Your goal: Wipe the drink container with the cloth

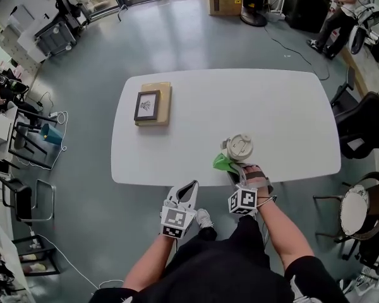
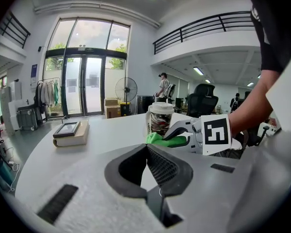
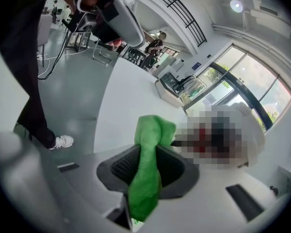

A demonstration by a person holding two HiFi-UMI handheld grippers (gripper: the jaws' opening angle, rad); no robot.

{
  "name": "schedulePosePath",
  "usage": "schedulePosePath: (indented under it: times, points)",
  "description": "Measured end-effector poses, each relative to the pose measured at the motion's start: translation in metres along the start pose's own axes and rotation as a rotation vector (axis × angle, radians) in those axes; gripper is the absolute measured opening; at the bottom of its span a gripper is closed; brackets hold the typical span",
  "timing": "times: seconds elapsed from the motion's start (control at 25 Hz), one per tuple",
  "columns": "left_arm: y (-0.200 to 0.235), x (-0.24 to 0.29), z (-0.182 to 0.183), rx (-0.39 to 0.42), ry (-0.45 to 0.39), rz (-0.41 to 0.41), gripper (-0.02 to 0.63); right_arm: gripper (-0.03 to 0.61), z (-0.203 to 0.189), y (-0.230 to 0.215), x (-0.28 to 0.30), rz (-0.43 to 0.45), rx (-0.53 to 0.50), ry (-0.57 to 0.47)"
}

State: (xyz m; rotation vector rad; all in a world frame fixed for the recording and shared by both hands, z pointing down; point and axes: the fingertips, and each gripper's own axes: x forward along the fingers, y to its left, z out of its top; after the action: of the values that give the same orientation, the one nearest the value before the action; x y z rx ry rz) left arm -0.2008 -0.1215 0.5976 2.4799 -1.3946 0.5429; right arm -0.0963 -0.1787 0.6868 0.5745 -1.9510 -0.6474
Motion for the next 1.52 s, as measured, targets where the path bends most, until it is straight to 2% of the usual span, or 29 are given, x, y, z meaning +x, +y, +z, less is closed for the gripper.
schedulePosePath:
  times: [0.28, 0.44, 0.68, 0.8, 0.92, 1.0, 1.08, 1.28, 1.36, 1.44, 1.52]
  points:
    - [-0.003, -0.007, -0.01, -0.017, 0.024, 0.018, 0.014, 0.106, -0.015, 0.018, 0.016, 0.061, 0.012, 0.037]
    - [-0.001, -0.01, -0.012, -0.025, 0.031, 0.026, 0.014, 0.107, -0.01, 0.017, 0.013, 0.065, 0.006, 0.023]
    - [-0.008, -0.006, -0.015, -0.032, 0.032, 0.022, 0.014, 0.107, 0.018, -0.005, -0.021, -0.041, -0.004, -0.084]
    - [-0.008, -0.003, -0.012, -0.028, 0.024, 0.016, 0.014, 0.107, 0.038, -0.025, -0.049, -0.115, 0.054, -0.148]
    - [-0.009, -0.001, -0.009, -0.025, 0.02, 0.009, 0.014, 0.106, 0.057, -0.048, -0.084, -0.197, 0.158, -0.227]
    - [-0.012, 0.002, -0.007, -0.024, 0.018, 0.004, 0.014, 0.106, 0.062, -0.065, -0.106, -0.236, 0.279, -0.279]
    - [-0.019, 0.007, -0.005, -0.024, 0.016, -0.01, 0.014, 0.106, 0.057, -0.083, -0.125, -0.252, 0.478, -0.335]
    - [-0.027, 0.013, -0.001, -0.004, 0.016, -0.036, 0.014, 0.109, 0.025, -0.113, -0.146, -0.255, 1.157, -0.533]
    - [-0.03, 0.016, 0.001, 0.0, 0.014, -0.043, 0.014, 0.109, 0.01, -0.12, -0.151, -0.254, 1.376, -0.6]
    - [-0.034, 0.019, 0.002, 0.003, 0.011, -0.052, 0.014, 0.109, -0.004, -0.127, -0.155, -0.267, 1.513, -0.654]
    - [-0.037, 0.021, 0.004, 0.005, 0.01, -0.058, 0.014, 0.109, -0.013, -0.132, -0.154, -0.256, 1.596, -0.688]
